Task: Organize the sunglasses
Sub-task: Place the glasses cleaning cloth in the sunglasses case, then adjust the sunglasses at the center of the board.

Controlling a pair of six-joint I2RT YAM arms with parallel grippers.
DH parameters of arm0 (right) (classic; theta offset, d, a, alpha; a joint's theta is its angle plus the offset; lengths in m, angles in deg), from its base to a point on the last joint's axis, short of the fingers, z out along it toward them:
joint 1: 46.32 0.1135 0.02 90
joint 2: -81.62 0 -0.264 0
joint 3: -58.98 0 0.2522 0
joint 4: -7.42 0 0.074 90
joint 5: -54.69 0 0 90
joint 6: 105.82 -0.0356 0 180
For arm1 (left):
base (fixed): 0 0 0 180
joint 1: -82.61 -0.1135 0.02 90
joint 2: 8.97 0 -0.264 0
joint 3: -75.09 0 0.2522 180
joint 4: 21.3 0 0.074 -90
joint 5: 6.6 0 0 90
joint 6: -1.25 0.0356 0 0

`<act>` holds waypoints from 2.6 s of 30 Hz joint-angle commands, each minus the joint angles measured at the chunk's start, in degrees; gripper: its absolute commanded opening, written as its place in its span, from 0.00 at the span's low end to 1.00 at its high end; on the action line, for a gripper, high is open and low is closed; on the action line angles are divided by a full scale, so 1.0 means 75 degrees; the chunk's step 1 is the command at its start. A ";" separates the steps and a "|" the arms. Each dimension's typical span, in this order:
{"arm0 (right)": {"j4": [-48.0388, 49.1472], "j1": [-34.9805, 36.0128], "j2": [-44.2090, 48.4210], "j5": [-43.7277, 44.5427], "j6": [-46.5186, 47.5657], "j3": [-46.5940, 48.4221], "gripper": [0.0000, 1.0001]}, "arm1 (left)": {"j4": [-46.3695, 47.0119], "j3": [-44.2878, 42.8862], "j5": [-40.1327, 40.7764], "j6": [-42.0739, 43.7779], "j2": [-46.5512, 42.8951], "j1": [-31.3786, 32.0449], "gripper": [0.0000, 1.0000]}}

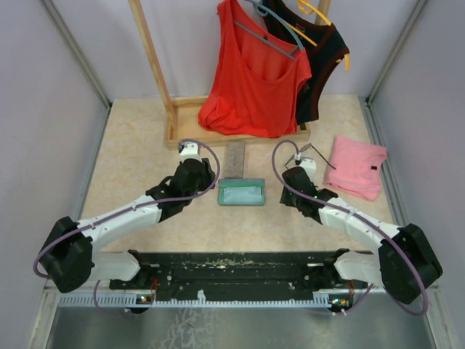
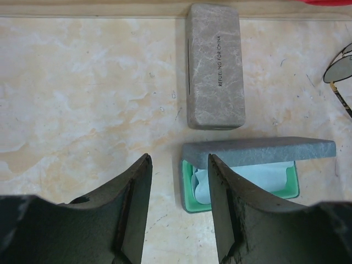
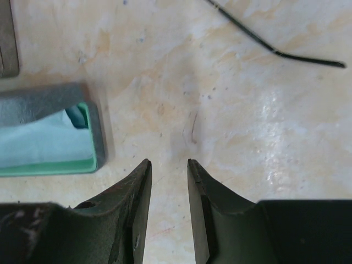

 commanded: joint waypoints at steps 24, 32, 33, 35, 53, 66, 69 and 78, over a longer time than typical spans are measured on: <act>0.0233 -0.3093 -0.2006 -0.1058 0.0537 0.2563 0.35 | -0.0972 0.0817 -0.0790 -0.0222 -0.2187 -0.0032 0.53; 0.0214 -0.3087 -0.2827 -0.1582 0.0901 0.3063 0.33 | -0.0936 0.0798 -0.0901 -0.0199 -0.2098 -0.0033 0.53; 0.0375 -0.3094 -0.2794 -0.1731 0.0880 0.2977 0.33 | -0.0944 0.0795 -0.0902 -0.0207 -0.2103 -0.0032 0.53; 0.0721 -0.3086 -0.2631 -0.1838 0.0640 0.2688 0.34 | -0.0950 0.0829 -0.0889 -0.0225 -0.2130 -0.0032 0.53; 0.0575 -0.3901 -0.2121 0.0328 -0.0861 0.2767 0.37 | -0.1034 0.0831 -0.0894 -0.0206 -0.2325 -0.0032 0.53; 0.0720 -0.4134 -0.2868 -0.0580 -0.1004 0.3636 0.34 | -0.1068 0.0881 -0.0926 -0.0222 -0.2426 -0.0035 0.53; 0.0637 -0.4137 -0.2784 -0.0060 -0.1035 0.3503 0.33 | -0.1116 0.0840 -0.0955 -0.0216 -0.2407 -0.0032 0.53; 0.0086 -0.4455 -0.4182 0.0202 -0.0223 0.5036 0.28 | -0.1143 0.0830 -0.0999 -0.0200 -0.2413 -0.0032 0.53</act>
